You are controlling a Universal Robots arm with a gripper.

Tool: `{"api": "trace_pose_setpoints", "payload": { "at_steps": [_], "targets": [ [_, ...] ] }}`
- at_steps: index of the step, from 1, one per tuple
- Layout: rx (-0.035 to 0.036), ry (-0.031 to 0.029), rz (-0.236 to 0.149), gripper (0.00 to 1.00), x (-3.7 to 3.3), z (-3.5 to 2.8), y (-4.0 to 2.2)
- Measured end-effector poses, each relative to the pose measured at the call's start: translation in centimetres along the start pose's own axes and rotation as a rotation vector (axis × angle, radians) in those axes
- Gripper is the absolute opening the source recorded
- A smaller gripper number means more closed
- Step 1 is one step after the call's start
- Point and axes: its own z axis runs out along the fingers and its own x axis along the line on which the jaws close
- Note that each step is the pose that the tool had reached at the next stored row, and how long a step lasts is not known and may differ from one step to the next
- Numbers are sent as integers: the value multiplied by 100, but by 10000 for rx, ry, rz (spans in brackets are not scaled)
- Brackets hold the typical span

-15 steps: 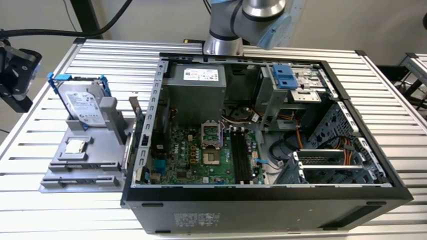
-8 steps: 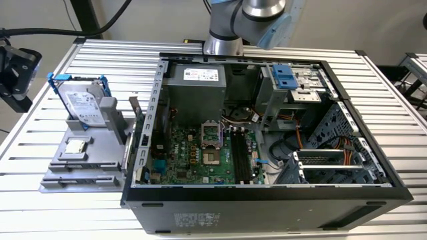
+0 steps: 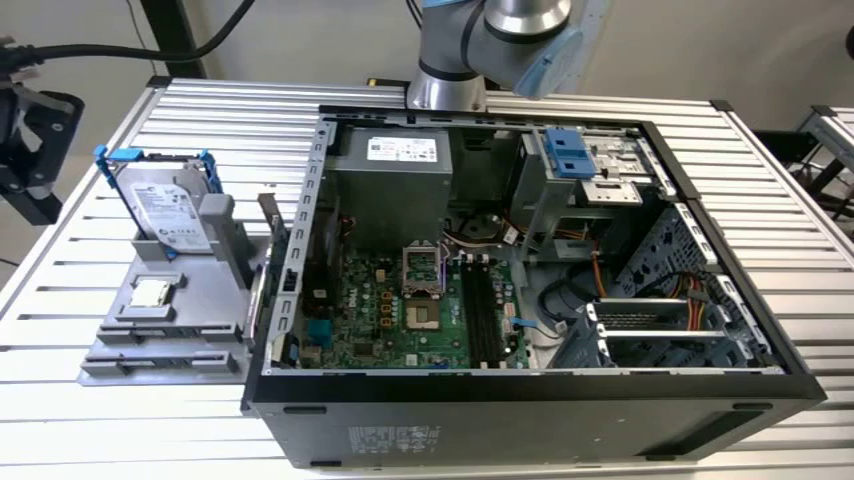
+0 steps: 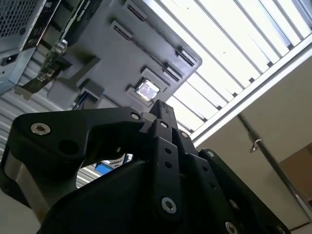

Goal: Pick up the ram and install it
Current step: 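Pick up the ram and move it above insertion slot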

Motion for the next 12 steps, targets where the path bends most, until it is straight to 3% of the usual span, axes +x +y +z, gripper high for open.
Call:
{"api": "trace_pose_setpoints", "payload": {
  "at_steps": [12],
  "targets": [
    [-41, 104, -2135, 0, 0, 0, 0]
  ]
}}
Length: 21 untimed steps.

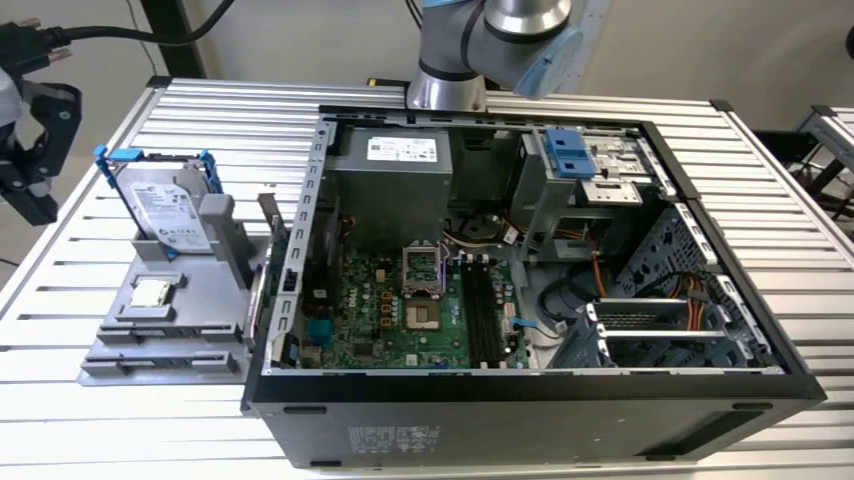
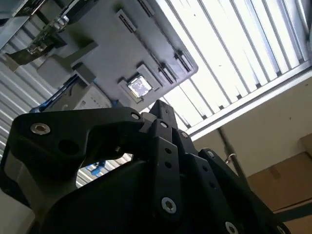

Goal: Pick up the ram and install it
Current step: 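Pick up the ram and move it above insertion slot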

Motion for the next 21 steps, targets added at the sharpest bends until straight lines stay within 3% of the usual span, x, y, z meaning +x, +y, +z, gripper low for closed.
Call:
{"api": "trace_pose_setpoints", "payload": {
  "at_steps": [21],
  "targets": [
    [-68, 174, -3583, 0, -4, 2, 8]
  ]
}}
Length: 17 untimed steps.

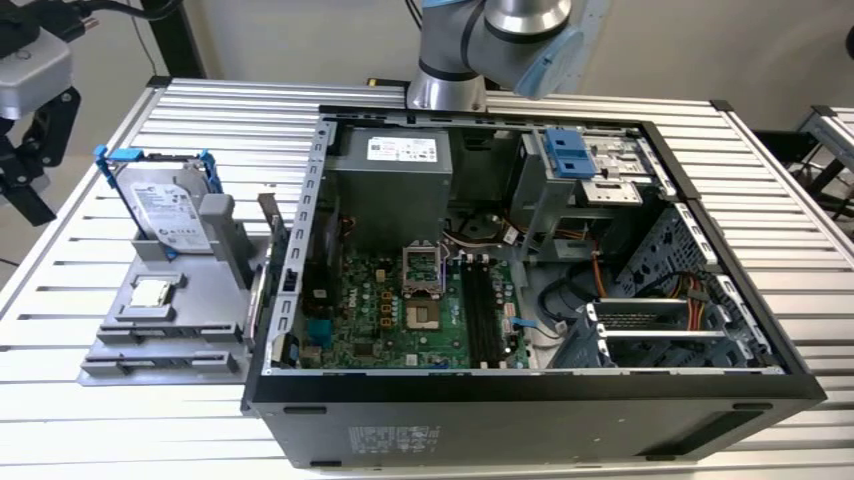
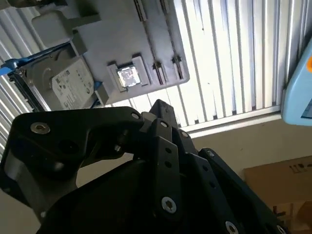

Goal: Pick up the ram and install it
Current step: 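Pick up the ram and move it above insertion slot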

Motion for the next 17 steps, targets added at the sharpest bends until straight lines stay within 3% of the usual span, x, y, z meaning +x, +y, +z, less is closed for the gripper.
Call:
{"api": "trace_pose_setpoints", "payload": {
  "at_steps": [4, 6, 12, 14, 17],
  "targets": [
    [-6, 27, -677, 0, -1, 3, 2],
    [19, 13, -974, 0, -1, 5, 2],
    [182, -152, -1583, 0, -2, 12, 1],
    [159, -179, -1732, 0, -4, 15, 4],
    [68, -263, -1990, 0, -5, 21, 5]
  ]
}}
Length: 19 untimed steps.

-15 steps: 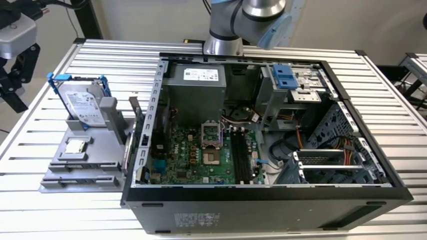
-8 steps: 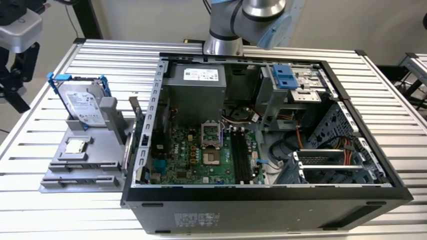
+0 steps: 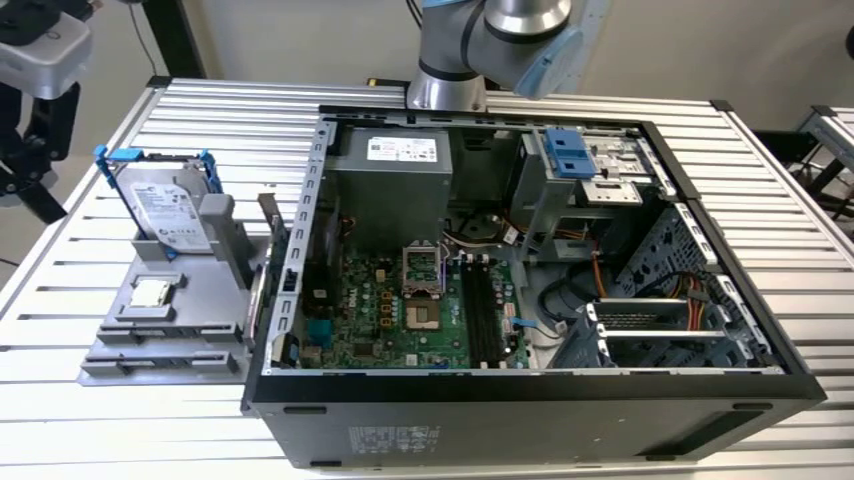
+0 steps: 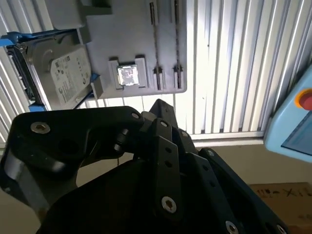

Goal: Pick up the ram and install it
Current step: 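Pick up the ram and move it above insertion slot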

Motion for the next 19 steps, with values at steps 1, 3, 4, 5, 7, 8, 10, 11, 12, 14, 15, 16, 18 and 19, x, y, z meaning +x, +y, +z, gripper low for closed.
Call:
{"api": "trace_pose_setpoints", "payload": {
  "at_steps": [1, 3, 4, 5, 7, 8, 10, 11, 12, 14, 15, 16, 18, 19],
  "targets": [
    [-28, -31, -84, 0, -1, 1, 0],
    [-78, -81, -293, 0, -2, 2, 1],
    [-97, -101, -401, 0, -2, 4, 1],
    [-113, -117, -507, 0, -3, 6, 1],
    [-139, -129, -732, 0, -3, 8, 3],
    [-147, -131, -854, 0, -4, 10, 3],
    [-160, -123, -1128, 0, -6, 12, 4],
    [-165, -118, -1263, 0, -7, 12, 4],
    [-171, -115, -1408, 0, -7, 13, 4],
    [-184, -107, -1698, 0, -9, 14, 6],
    [-192, -101, -1853, 0, -10, 15, 7],
    [-199, -96, -1990, 0, -10, 15, 7],
    [-212, -88, -2293, 0, -11, 17, 8],
    [-215, -84, -2447, 0, -12, 17, 8]
  ]
}}
